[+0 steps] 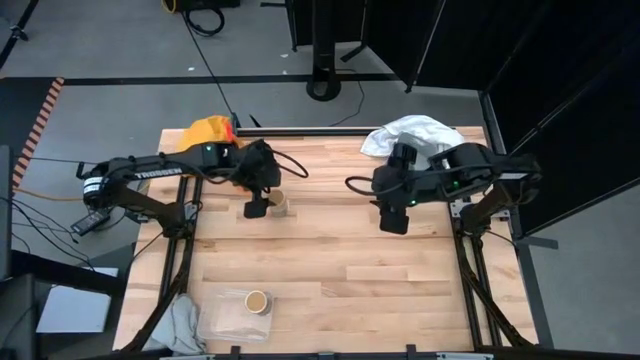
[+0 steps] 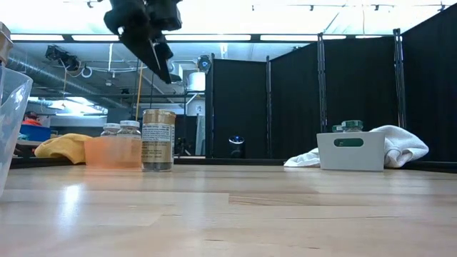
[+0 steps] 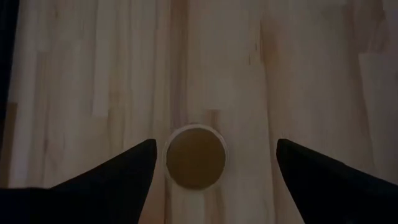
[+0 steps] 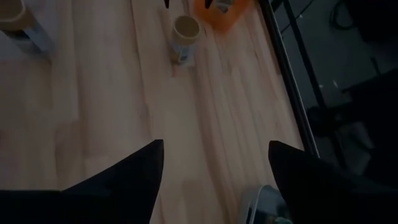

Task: Sort spices by type
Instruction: Put the gold seasoning bottle into the transparent bin

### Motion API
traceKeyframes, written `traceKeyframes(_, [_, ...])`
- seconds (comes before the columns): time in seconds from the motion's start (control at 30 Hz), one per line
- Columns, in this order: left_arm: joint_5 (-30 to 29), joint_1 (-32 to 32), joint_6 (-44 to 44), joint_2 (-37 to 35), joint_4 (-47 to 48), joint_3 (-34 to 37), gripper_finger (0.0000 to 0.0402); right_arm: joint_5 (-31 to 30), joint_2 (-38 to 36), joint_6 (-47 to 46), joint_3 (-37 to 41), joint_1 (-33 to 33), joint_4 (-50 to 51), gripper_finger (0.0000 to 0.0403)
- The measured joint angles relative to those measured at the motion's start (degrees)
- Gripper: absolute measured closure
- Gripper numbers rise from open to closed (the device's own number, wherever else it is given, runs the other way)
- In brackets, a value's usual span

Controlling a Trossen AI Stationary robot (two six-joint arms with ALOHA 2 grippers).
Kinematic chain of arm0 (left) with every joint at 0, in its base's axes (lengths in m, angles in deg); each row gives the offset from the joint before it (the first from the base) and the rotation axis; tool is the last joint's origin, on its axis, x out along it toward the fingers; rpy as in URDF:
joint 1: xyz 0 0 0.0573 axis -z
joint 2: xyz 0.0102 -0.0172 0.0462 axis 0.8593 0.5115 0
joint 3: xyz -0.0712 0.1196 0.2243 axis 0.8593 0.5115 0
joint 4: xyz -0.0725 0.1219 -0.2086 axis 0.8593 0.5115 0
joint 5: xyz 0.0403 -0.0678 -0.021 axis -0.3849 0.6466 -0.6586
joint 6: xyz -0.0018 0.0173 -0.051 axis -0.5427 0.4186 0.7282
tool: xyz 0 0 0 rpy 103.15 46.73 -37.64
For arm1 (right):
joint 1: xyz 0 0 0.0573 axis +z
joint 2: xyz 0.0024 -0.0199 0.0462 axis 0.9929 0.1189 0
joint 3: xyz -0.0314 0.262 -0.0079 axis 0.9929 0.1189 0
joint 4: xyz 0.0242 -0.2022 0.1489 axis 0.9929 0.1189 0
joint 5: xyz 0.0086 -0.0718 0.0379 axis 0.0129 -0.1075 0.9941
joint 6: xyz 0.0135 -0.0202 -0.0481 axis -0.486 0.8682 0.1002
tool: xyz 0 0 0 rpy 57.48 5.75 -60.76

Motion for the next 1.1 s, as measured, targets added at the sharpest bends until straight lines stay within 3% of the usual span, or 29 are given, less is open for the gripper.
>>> traceKeyframes(0.63, [-1.59,-0.38,-0.11,0.97,-13.83,12.48,0.0064,0.24,0.02,-0.09,6.66,-0.09,-0.02,0.0115])
traceKeyframes(1.1, [-3.45,-0.48,0.48,2.56,-17.06,16.83,0.007,0.24,0.04,-0.13,8.85,-0.09,-0.01,0.012])
